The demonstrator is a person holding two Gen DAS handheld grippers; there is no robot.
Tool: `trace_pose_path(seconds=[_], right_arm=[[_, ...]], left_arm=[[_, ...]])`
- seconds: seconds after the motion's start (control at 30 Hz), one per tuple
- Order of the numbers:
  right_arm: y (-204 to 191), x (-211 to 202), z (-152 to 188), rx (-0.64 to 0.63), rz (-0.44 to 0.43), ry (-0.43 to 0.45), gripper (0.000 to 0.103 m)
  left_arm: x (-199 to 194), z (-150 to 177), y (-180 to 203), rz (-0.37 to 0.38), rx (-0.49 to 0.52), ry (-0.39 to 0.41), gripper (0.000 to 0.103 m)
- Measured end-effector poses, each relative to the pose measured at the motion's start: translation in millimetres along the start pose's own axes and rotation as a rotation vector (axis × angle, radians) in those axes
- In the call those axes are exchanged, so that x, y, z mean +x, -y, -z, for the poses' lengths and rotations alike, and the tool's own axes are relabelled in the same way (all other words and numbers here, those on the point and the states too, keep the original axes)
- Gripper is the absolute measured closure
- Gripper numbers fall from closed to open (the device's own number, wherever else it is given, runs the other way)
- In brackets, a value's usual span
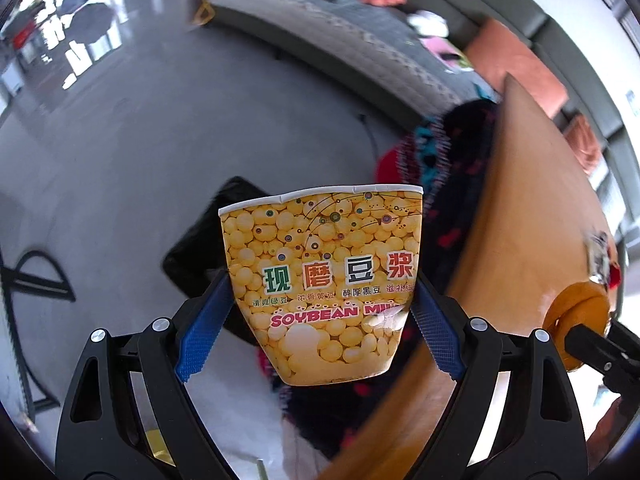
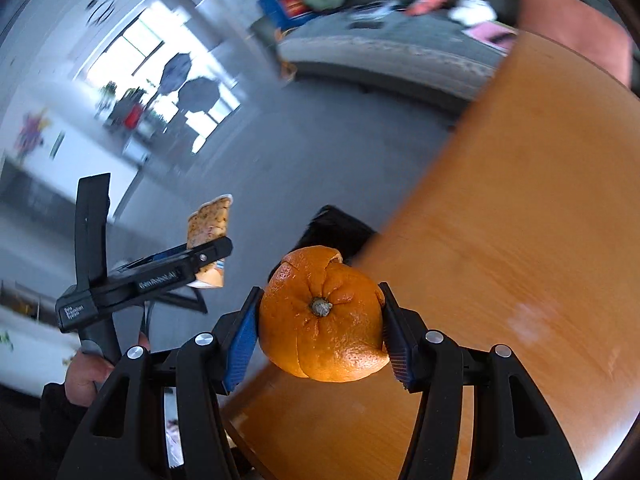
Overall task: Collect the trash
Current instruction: 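Carry the paper cup and orange over the black bin and open both tools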
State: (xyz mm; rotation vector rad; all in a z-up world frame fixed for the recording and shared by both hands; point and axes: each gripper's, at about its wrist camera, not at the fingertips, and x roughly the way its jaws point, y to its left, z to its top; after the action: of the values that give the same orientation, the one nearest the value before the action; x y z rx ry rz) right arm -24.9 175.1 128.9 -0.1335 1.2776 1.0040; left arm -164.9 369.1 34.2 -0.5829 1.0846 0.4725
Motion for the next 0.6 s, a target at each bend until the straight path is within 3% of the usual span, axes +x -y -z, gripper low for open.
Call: trace_pose_path(seconds=[0.2,0.33,0.4,0.6], right_arm=[[-54,42,-27,-0.123,-0.007,-0.054,0.044],[-83,63,-38,-0.189,0.018,-0.062,0.024],[-90,65,-44,-0.205,0.026,-0.053,0.024],[-93,64,-44,-0.205,0.021,-0.051,0.024]], left_arm=[[3,-3,-51,-0.043,-0.065,0.001,0.018],[9,-11,-77,-0.124,-0.121,-0.012,0.006],[5,-17,-92,-0.159,-0.145,0.005,0.006],[-3,-18,-104,-0.150,-0.183,0.021,0.006]])
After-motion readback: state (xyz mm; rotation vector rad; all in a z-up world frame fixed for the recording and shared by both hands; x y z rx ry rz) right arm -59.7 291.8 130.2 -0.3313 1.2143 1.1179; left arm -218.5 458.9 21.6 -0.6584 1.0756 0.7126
